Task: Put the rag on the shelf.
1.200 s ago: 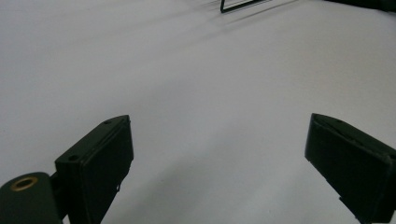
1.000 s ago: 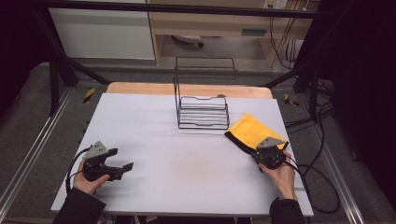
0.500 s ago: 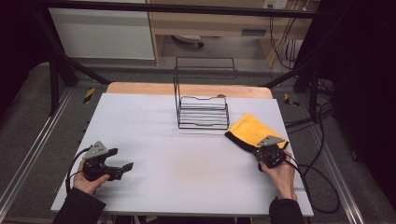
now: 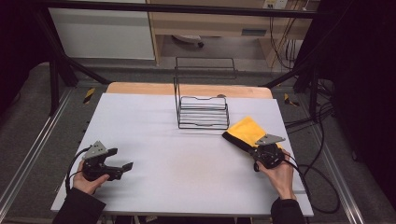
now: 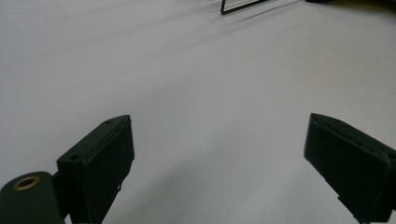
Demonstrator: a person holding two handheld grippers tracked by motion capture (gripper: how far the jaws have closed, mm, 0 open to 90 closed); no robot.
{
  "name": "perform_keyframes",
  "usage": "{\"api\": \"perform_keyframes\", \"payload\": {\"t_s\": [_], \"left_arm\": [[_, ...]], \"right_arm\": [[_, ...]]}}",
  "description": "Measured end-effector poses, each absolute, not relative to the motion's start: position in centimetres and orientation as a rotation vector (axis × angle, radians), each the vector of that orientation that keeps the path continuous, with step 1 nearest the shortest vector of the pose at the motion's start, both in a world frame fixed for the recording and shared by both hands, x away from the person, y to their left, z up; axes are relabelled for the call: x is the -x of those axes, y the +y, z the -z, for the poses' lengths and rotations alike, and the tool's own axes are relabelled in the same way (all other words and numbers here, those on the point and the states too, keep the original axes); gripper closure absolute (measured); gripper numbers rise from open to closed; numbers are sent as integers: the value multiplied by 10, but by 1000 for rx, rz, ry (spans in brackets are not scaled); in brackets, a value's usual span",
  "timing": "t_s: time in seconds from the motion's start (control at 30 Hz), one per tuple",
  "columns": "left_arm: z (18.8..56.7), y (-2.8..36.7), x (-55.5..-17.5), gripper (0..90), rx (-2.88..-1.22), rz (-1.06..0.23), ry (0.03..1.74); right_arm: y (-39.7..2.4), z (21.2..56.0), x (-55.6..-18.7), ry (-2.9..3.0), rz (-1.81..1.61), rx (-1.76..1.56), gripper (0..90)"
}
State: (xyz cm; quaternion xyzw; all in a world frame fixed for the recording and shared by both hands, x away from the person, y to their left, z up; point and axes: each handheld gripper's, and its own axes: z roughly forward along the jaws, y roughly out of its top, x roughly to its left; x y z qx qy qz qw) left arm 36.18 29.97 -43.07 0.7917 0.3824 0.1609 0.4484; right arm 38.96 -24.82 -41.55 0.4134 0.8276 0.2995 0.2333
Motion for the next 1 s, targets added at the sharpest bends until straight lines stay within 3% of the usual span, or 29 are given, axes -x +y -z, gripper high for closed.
{"api": "perform_keyframes", "payload": {"t_s": [1.0], "left_arm": [[430,299,-362,82,-1963,-403,952]], "right_arm": [[-147,412,-351,2389,-1120,-1209,788]]}}
